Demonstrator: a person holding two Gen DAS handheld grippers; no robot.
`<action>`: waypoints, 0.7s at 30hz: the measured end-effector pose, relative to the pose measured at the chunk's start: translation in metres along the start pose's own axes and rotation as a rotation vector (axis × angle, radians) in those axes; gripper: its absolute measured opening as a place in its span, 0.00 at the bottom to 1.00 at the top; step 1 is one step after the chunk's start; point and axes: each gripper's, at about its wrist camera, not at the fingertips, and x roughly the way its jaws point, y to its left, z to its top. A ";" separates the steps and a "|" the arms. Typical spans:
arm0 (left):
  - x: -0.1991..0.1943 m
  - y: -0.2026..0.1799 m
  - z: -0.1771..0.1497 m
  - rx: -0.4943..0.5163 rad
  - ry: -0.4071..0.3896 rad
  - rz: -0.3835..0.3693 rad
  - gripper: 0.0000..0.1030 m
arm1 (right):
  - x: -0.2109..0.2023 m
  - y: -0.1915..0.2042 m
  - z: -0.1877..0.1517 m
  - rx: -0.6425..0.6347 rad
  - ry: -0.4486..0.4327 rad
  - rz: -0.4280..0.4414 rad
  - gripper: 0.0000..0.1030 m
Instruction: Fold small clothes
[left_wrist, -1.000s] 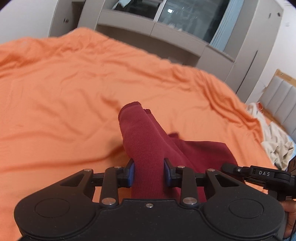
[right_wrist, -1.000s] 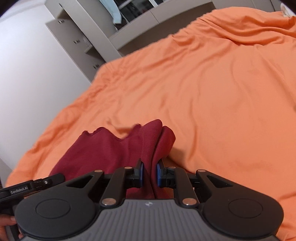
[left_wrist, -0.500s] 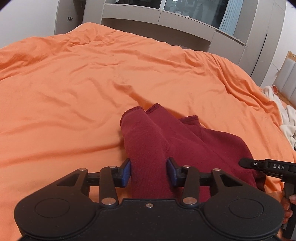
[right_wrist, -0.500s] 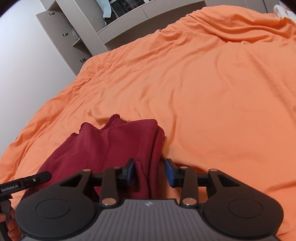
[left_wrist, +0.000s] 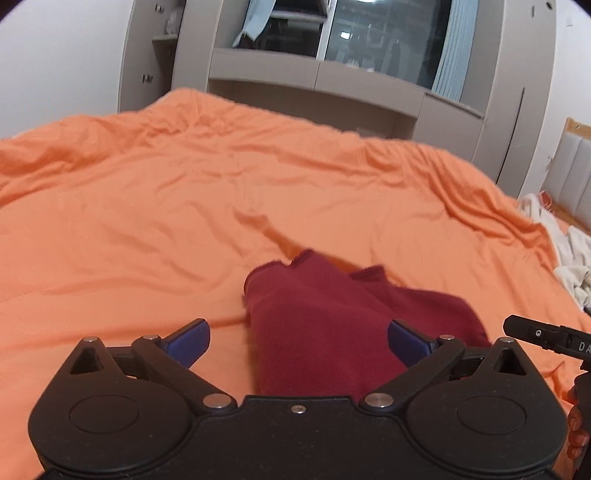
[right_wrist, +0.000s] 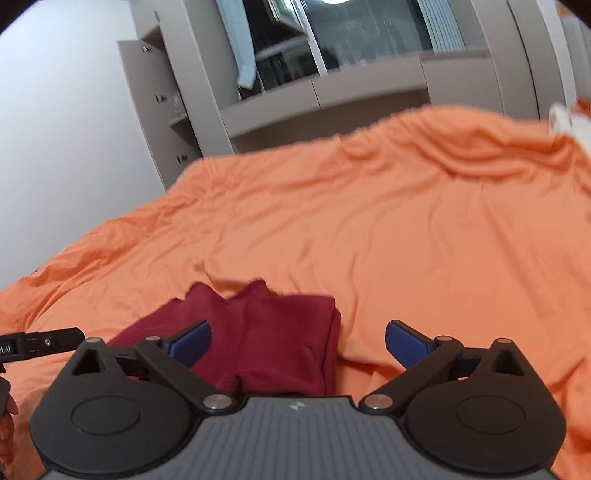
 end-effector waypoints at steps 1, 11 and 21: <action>-0.007 -0.002 -0.001 0.007 -0.016 -0.003 0.99 | -0.007 0.003 -0.001 -0.006 -0.017 -0.003 1.00; -0.081 -0.012 -0.026 0.107 -0.177 -0.018 0.99 | -0.084 0.040 -0.023 -0.133 -0.186 -0.008 1.00; -0.138 -0.012 -0.072 0.126 -0.265 -0.006 0.99 | -0.143 0.061 -0.058 -0.185 -0.280 -0.026 1.00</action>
